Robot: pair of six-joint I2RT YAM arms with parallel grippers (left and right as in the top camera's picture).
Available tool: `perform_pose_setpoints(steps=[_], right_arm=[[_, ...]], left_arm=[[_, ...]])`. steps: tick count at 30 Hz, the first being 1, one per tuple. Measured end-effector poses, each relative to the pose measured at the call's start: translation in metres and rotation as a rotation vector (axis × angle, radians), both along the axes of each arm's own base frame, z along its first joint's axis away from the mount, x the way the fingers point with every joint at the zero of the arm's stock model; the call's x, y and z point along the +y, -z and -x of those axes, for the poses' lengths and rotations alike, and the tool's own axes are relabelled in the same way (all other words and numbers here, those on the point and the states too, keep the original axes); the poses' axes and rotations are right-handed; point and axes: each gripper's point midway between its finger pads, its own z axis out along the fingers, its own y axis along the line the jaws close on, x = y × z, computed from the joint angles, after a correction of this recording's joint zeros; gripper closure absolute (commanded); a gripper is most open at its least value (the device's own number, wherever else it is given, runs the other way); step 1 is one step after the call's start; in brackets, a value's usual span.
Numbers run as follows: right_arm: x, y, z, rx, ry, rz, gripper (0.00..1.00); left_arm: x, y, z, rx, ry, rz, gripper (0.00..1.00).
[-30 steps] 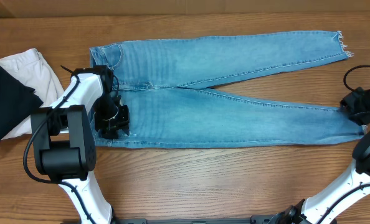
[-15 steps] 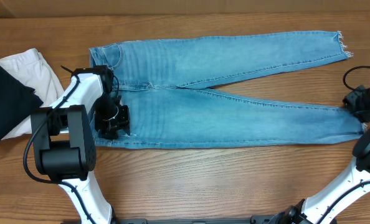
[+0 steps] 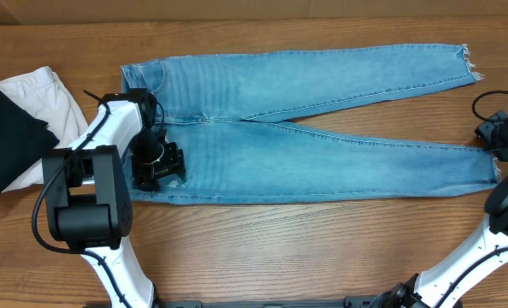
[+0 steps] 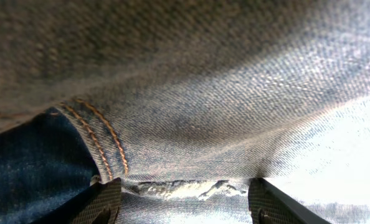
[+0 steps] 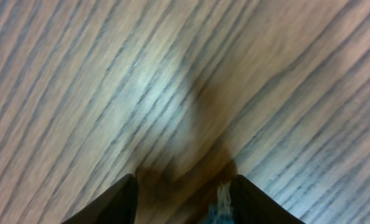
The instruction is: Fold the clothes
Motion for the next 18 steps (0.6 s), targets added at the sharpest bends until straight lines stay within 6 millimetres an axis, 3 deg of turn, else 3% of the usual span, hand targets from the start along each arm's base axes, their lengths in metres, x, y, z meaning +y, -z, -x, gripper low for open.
perform_pose_setpoints(steps=[3, 9, 13, 18], right_arm=[[0.009, -0.002, 0.001, 0.005, -0.011, -0.047, 0.47], [0.019, -0.021, 0.002, 0.024, -0.022, -0.113, 0.43], [0.023, -0.063, 0.003, -0.001, -0.027, -0.111, 0.43], [0.036, -0.127, 0.018, -0.053, -0.033, -0.086, 0.43]], left_arm=[[0.014, 0.001, 0.000, -0.001, -0.022, -0.038, 0.30], [0.070, 0.001, 0.003, -0.002, -0.196, -0.073, 0.30], [0.101, 0.000, 0.007, -0.012, -0.277, -0.069, 0.29], [0.110, -0.009, -0.006, -0.074, -0.274, -0.079, 0.27]])
